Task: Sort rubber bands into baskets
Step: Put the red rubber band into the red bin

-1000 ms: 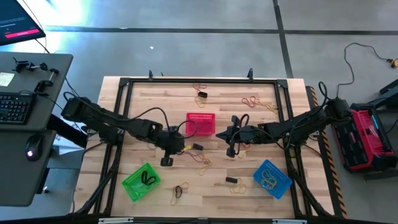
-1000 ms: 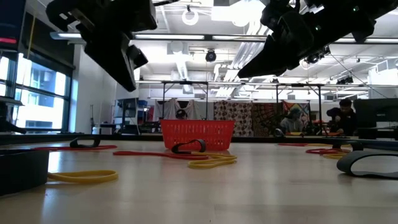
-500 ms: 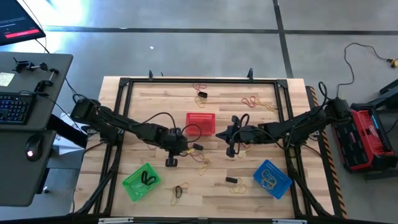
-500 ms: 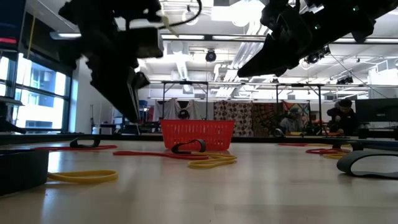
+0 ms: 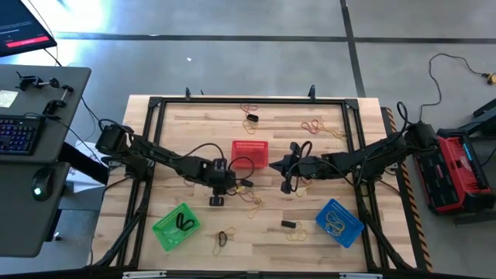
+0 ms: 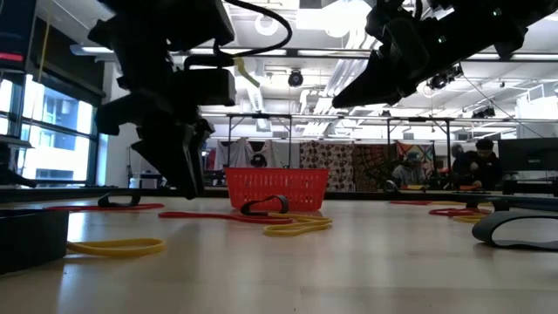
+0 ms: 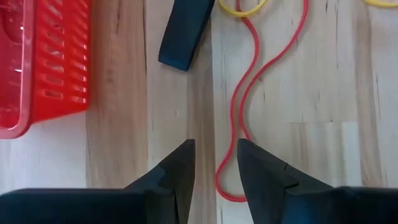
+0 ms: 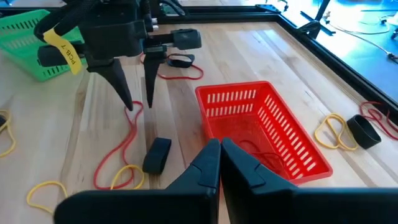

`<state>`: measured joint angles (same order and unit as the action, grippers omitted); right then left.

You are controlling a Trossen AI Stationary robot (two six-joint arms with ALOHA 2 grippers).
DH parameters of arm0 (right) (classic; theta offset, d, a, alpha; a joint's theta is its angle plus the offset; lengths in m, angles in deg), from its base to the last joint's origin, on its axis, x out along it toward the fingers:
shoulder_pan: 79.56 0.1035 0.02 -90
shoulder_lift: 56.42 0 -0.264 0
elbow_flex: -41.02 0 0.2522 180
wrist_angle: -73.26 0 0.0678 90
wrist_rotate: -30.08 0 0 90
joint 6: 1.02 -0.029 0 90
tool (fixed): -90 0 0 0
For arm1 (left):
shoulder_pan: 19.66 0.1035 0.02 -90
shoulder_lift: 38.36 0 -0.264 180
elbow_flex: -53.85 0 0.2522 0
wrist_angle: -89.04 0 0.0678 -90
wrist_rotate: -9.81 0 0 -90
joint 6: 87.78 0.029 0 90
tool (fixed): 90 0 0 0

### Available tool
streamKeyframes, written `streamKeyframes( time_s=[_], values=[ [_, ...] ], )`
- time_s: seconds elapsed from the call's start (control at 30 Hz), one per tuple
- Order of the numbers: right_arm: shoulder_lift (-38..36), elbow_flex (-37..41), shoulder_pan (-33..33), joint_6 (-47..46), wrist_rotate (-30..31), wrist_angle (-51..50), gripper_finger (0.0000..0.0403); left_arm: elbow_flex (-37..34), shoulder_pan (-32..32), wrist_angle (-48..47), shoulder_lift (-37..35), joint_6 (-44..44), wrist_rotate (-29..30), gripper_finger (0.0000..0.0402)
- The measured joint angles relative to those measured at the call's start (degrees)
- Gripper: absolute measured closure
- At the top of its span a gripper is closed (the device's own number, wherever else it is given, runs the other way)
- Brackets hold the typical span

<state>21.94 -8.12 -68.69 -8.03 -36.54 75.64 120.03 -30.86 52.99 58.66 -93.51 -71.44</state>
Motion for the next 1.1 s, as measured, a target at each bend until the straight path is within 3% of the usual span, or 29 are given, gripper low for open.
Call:
streamKeyframes(
  time_s=[0.63, 0.93, 1.1],
  values=[
    [0.0, 0.0, 0.0, 0.0, 0.06, -0.63, 0.0402, 0.28, 0.42, 1.8, 5.04, 1.32, -2.72, 0.0292],
    [0.0, 0.0, 0.0, 0.0, 0.2, -0.63, 0.0402, 0.22, 0.35, 1.13, 5.16, 1.41, -5.03, 0.0391],
    [0.0, 0.0, 0.0, 0.0, 0.46, -0.63, 0.0402, 0.19, 0.31, -0.22, 4.41, 1.66, -5.15, 0.0398]
  ],
)
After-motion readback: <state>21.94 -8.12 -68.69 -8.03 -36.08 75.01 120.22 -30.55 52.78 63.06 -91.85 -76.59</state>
